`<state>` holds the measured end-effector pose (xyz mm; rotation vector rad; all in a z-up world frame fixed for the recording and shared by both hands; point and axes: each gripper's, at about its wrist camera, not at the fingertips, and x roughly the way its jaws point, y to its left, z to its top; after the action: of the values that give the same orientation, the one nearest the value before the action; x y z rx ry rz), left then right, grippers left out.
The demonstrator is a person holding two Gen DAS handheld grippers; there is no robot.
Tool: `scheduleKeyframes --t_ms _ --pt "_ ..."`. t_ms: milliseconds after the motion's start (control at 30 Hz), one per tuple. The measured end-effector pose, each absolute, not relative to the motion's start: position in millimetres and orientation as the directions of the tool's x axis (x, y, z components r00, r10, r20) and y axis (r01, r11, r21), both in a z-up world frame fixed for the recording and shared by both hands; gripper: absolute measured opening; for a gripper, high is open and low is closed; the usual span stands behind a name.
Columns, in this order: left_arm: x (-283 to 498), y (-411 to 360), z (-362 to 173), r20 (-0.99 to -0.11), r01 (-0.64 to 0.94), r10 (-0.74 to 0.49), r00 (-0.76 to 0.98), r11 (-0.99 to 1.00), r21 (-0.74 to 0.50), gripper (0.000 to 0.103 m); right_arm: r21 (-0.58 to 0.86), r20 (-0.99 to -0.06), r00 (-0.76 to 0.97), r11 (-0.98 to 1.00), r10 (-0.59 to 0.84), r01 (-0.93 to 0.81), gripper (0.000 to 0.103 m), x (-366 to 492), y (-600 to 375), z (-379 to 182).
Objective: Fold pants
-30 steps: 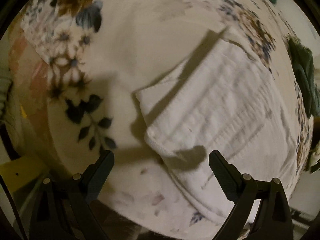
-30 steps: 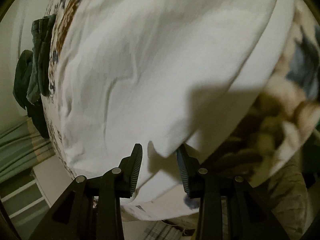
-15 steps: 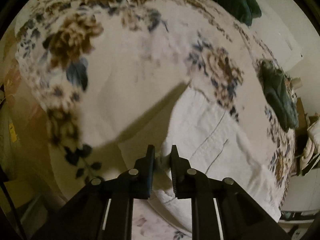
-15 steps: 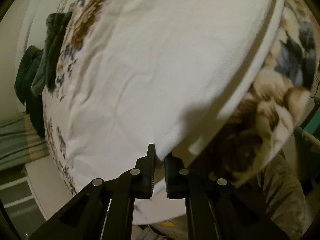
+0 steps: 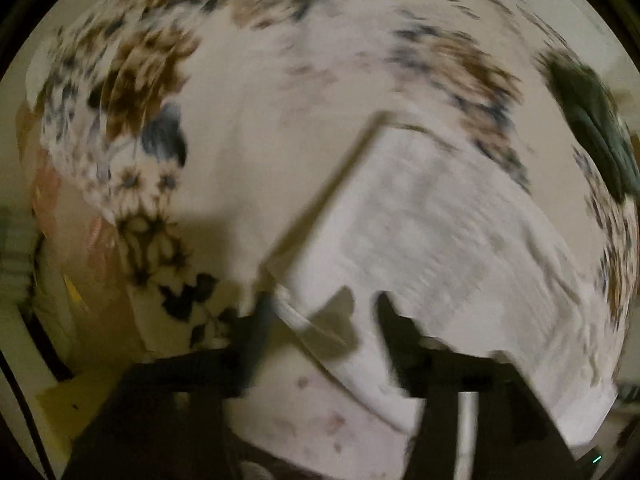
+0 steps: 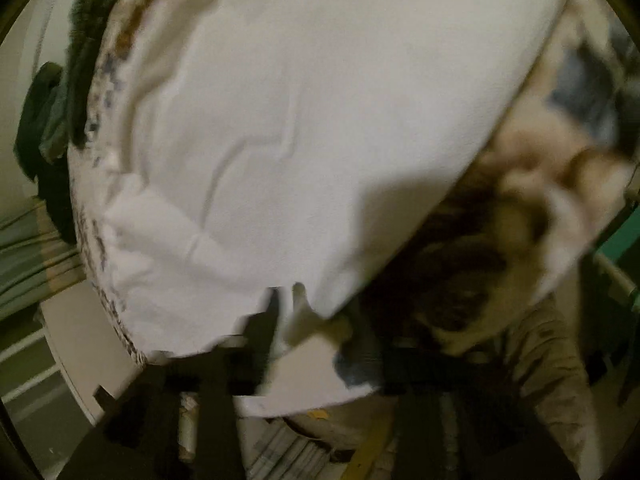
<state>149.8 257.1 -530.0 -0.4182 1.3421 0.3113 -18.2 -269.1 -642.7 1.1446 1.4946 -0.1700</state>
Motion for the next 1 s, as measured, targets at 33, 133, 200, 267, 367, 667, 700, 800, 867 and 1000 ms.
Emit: scheduleKeyframes --t_ms 33,133,200,267,367,667,700,800,867,1000 --pt "148.7 239.9 -518.0 -0.976 -0.407 -0.001 0.218 0.909 -0.092 0.083 0.490 -0.824 0.186 0.508 0.535 0.708 0.060 -21.8 -279.7 -633.4" --pt "149.1 184.1 -497.0 -0.968 -0.290 0.024 0.249 0.956 -0.051 0.088 0.449 -0.877 0.252 0.515 0.409 0.730 0.060 -39.8 -345.5 -597.2" --pt "152.7 147.3 -494.6 -0.969 -0.230 0.030 0.245 0.973 -0.028 0.089 0.413 -0.907 0.295 0.496 0.301 0.764 0.060 -47.6 -393.4 -580.7" --pt "157.1 102.4 -499.6 -0.974 -0.161 0.025 0.225 0.987 -0.012 0.089 0.385 -0.923 0.342 0.447 0.177 0.807 0.060 -54.9 -453.5 -568.3" --pt "160.2 44.8 -511.6 -0.983 -0.094 -0.007 0.184 0.995 -0.025 0.089 0.376 -0.921 0.388 0.367 0.045 0.851 0.060 -59.6 -538.1 -562.7" --pt "171.0 -71.2 -520.9 -0.988 0.046 -0.008 0.157 0.999 -0.001 0.089 0.375 -0.924 0.379 0.328 0.054 0.867 0.011 -31.0 -651.6 -608.1" --pt "172.1 -77.0 -520.6 -0.988 0.054 -0.001 0.154 0.999 0.008 0.089 0.380 -0.920 0.389 0.336 0.043 0.862 0.011 -30.0 -650.8 -602.5" --pt "175.5 -87.2 -517.2 -0.988 0.065 0.020 0.154 0.997 0.031 0.089 0.369 -0.921 0.391 0.356 0.011 0.859 0.010 -33.1 -644.4 -580.3" --pt "178.6 -87.3 -515.1 -0.988 0.050 0.036 0.149 0.998 0.044 0.089 0.317 -0.943 0.332 0.351 0.019 0.881 0.010 -33.7 -637.7 -584.5" --pt "182.5 -78.3 -512.5 -0.987 -0.009 0.061 0.150 0.998 0.060 0.089 0.144 -0.978 0.063 0.427 0.199 0.892 0.023 -26.4 -638.6 -620.2"
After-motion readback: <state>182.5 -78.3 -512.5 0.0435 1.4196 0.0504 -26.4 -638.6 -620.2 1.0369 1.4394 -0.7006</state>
